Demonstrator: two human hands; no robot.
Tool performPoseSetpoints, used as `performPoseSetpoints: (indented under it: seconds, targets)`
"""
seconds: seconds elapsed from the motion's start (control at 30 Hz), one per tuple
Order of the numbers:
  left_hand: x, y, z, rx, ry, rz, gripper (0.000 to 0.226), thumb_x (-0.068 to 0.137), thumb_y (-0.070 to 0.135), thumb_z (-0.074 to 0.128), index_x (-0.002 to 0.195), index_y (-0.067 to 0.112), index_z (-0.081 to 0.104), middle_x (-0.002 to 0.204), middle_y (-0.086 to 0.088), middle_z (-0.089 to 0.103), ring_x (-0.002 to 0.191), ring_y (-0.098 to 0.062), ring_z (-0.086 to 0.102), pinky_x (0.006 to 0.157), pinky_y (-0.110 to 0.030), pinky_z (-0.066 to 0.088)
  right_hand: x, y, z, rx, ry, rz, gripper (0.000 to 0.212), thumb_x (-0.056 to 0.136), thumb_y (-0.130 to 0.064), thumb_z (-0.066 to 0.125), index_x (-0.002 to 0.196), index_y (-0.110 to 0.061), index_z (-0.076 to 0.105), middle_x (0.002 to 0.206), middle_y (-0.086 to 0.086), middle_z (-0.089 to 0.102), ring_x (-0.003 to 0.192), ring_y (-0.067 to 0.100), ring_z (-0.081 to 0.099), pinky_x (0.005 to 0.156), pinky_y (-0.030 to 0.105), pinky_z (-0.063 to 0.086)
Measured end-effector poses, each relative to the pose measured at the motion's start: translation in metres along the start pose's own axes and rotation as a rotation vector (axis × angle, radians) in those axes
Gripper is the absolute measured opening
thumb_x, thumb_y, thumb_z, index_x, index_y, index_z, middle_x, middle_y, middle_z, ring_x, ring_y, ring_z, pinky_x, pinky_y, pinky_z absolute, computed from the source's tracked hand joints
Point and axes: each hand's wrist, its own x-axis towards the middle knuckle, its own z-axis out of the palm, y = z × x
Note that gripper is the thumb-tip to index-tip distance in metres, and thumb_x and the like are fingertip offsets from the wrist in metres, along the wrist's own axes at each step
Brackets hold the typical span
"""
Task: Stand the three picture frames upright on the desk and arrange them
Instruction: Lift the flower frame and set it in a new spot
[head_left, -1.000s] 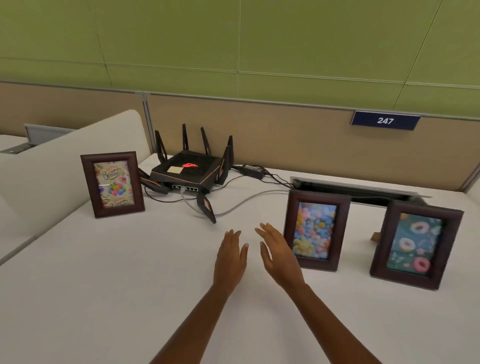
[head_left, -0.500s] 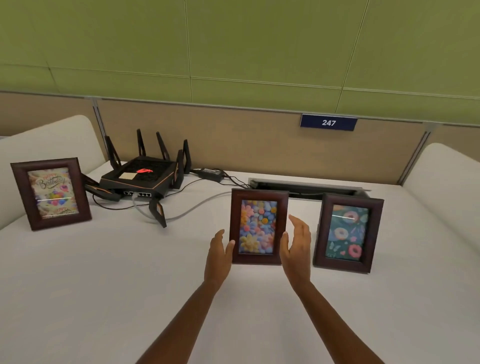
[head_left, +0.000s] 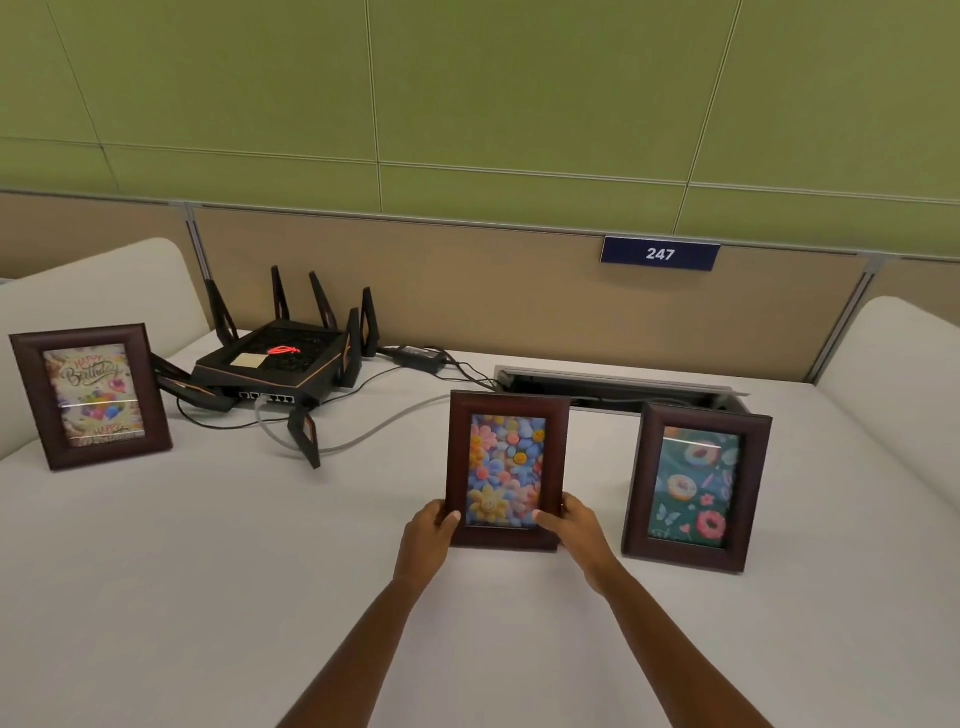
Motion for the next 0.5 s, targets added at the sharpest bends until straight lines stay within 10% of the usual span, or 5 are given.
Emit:
performPoseSetpoints:
  seconds: [0.13, 0.5]
  targets:
    - [0.009, -0.002, -0.003, -0.035, -0.051, -0.009, 0.03, 0.094, 0.017, 0.047, 0.11, -0.006, 0.055, 0.11, -0.023, 0.065, 0.102, -0.036, 0.06, 0.085, -0.038, 0.051, 0.014, -0.003, -0.003, 0.126, -0.126, 0.037, 0.029, 0.081, -0.008, 0.063, 0.108, -0.015, 0.053, 0.109, 0.007, 0.063, 0.089, 0.014, 0.063, 0.067, 0.019, 0.055]
    - [0.041, 0.009, -0.004, -0.058, -0.075, 0.003, 0.031, 0.093, 0.015, 0.048, 0.115, -0.006, 0.052, 0.118, -0.021, 0.062, 0.109, -0.035, 0.059, 0.094, -0.042, 0.05, 0.06, -0.022, -0.008, 0.212, -0.224, 0.065, 0.037, 0.075, 0.01, 0.056, 0.094, -0.022, 0.055, 0.097, -0.001, 0.065, 0.09, 0.018, 0.064, 0.067, 0.023, 0.058]
